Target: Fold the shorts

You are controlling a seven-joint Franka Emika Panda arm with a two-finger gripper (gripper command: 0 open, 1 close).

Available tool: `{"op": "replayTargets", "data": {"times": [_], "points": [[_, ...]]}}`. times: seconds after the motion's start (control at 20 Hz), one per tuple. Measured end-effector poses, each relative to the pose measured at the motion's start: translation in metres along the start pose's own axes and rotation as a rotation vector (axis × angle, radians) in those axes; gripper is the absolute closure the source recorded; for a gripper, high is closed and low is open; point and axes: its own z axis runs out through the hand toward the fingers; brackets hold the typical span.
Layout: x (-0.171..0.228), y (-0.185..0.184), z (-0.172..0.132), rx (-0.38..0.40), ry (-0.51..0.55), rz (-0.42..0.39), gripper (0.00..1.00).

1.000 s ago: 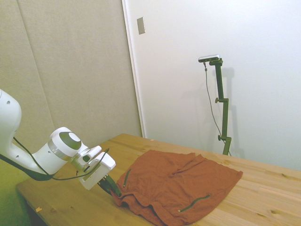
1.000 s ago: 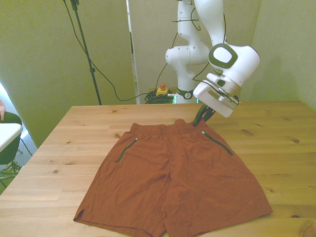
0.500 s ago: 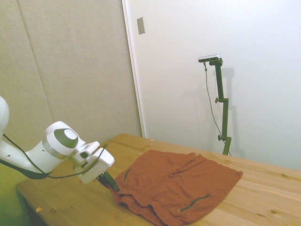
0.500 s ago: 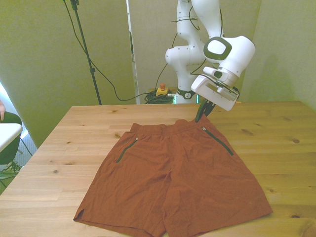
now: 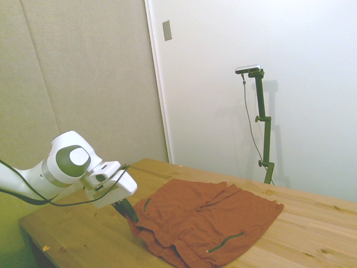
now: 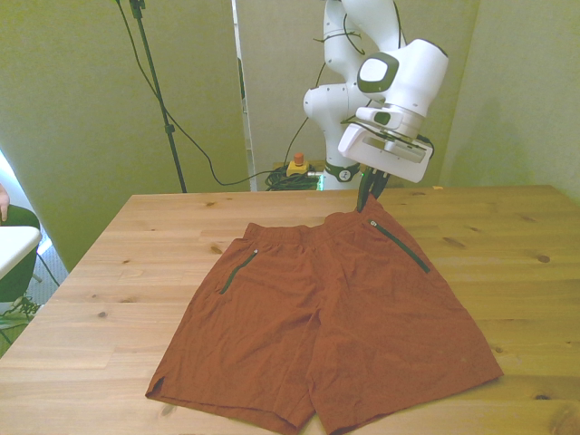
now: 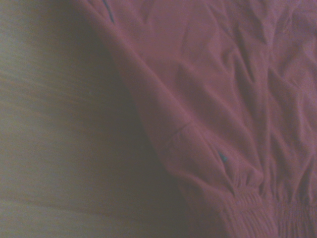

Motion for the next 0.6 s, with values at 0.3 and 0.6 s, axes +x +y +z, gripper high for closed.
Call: {"op": "replayTargets", "data": {"times": [0.3,0.6], "points": [[0.075,0.057,-0.008,0.040,-0.032,0.146,1.00],[0.119,0.107,0.020,0.018,-0.085,0.271,1.00]]}}
